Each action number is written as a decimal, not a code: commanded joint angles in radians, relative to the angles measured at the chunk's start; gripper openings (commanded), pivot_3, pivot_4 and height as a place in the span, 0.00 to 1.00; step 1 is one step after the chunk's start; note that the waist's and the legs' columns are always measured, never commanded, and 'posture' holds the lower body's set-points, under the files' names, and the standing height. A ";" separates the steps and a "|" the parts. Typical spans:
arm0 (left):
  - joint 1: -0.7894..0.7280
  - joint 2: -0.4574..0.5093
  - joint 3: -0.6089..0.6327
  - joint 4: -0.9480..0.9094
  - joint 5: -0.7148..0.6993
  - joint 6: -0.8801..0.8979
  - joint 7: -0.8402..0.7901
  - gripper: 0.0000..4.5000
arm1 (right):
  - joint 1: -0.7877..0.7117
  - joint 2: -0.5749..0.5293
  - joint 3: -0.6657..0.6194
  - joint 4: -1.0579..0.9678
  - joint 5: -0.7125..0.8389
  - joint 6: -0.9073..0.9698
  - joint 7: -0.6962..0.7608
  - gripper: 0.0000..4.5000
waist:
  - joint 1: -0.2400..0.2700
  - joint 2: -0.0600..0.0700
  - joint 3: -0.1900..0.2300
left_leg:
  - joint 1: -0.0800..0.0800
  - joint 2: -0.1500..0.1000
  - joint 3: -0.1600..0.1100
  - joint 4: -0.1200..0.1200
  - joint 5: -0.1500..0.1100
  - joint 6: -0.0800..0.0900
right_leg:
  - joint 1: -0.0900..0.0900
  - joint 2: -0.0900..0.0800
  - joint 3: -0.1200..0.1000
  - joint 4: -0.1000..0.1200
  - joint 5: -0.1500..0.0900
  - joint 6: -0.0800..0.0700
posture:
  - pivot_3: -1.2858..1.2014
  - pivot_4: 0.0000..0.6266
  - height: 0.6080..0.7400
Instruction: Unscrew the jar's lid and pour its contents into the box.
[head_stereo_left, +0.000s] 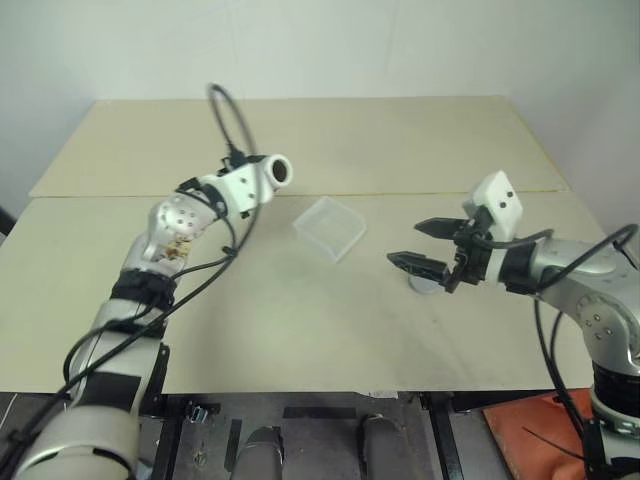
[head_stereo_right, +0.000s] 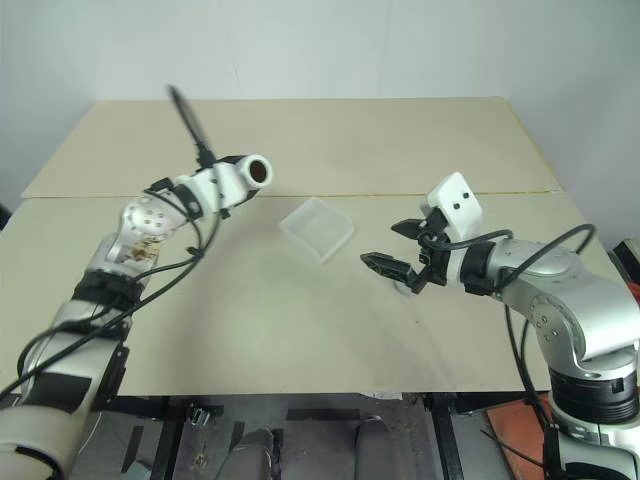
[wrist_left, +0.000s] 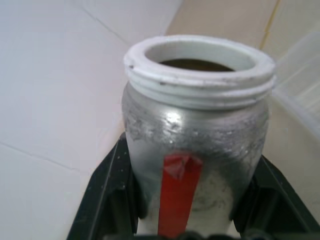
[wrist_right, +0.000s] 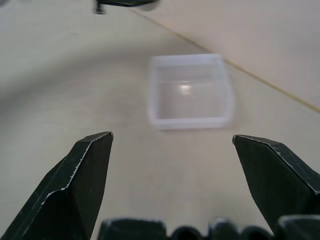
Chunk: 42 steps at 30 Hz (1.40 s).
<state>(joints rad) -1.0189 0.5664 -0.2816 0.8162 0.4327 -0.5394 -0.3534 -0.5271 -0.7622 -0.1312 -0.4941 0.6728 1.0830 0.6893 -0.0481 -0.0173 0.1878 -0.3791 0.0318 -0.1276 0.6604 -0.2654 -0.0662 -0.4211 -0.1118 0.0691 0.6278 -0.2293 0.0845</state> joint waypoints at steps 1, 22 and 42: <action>-0.156 0.007 -0.219 0.129 0.361 -0.119 0.389 0.42 | -0.059 -0.025 0.014 -0.008 0.028 0.003 0.028 0.99 | 0.006 0.000 0.000 | -0.001 0.000 0.000 0.000 0.000 0.000 | -0.001 0.000 0.000 0.000 0.000 0.001 | 0.52 0.24 1.00; -0.501 -0.236 -0.806 0.495 0.960 0.160 0.970 0.42 | -0.053 0.003 -0.024 -0.082 0.085 -0.032 -0.032 0.99 | 0.031 -0.001 0.001 | -0.007 -0.001 0.000 0.000 0.002 -0.003 | -0.004 -0.001 0.000 0.001 0.002 0.003 | 0.52 0.24 1.00; -0.244 -0.258 0.363 0.277 -0.364 0.655 0.030 0.42 | -0.007 0.020 -0.015 -0.090 0.103 -0.065 -0.071 0.99 | -0.003 -0.001 0.000 | -0.005 -0.001 0.000 0.001 0.002 -0.003 | -0.002 -0.002 -0.001 0.003 0.002 0.003 | 0.52 0.24 1.00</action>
<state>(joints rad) -1.2723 0.3113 0.0392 1.1712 0.1314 0.0304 -0.3263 -0.5315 -0.7418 -0.1261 -0.5578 0.7657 1.0468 0.6204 -0.0507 -0.0180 0.1882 -0.3841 0.0305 -0.1278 0.6615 -0.2633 -0.0698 -0.4229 -0.1136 0.0683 0.6314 -0.2274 0.0878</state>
